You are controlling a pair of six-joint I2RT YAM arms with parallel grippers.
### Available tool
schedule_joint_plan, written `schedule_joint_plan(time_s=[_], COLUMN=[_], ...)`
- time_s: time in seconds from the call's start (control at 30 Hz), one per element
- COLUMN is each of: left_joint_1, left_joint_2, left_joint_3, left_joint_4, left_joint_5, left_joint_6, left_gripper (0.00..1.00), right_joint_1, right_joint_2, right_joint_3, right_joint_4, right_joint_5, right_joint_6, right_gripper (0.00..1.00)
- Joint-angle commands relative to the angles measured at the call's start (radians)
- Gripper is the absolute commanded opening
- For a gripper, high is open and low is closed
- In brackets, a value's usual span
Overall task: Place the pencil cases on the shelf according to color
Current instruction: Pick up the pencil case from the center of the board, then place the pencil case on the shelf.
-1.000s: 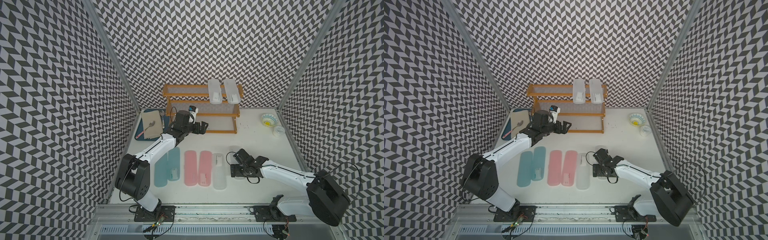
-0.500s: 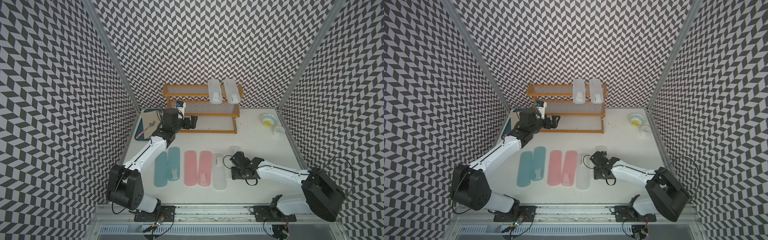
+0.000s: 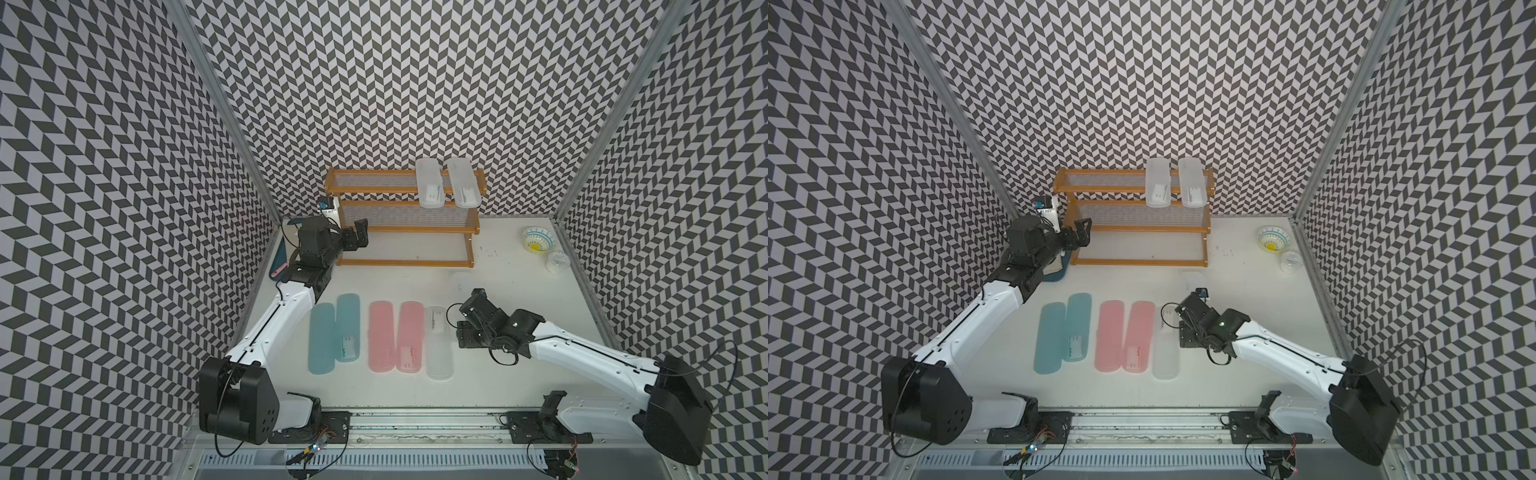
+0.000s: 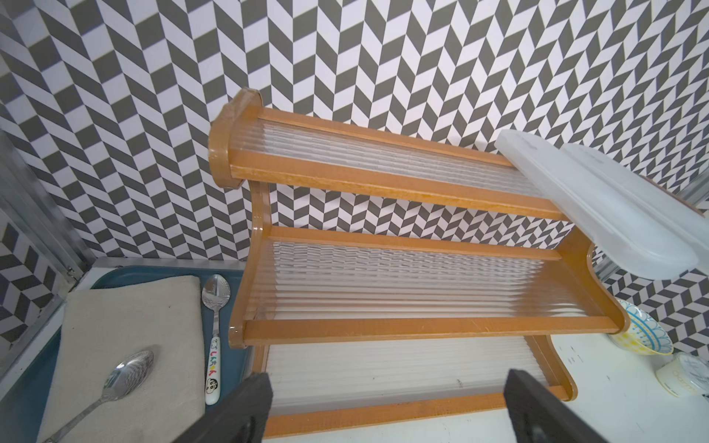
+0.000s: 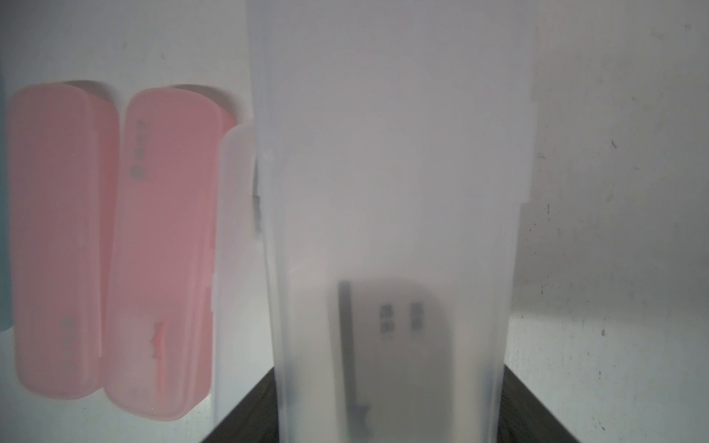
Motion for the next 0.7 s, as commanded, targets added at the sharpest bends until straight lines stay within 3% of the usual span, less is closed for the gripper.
schedule_joint_plan(time_s=[0.0,0.23,0.67], left_joint_1=[0.017,0.053,0.067], left_joint_2=[-0.021,-0.038,-0.061], left_joint_3=[-0.016,-0.024,-0.039], left_joint_4=[0.029,0.030,0.033], left_joint_5=[-0.028,-0.054,-0.111], left_joint_6=[-0.012,-0.051,-0.050], left_gripper=[1.00,0.99,0.99], right_joint_1=[0.044,0.111,0.094], right_joint_2=[0.005,0.133,0.473], right_joint_3=[0.066,0.249,0.766], right_joint_4=[0.011,0.027,0.116], right_joint_5=[0.017,0.023,0.102], right_joint_6=[-0.019,-0.060,-0.231], right_gripper=[0.64,0.64,0.64])
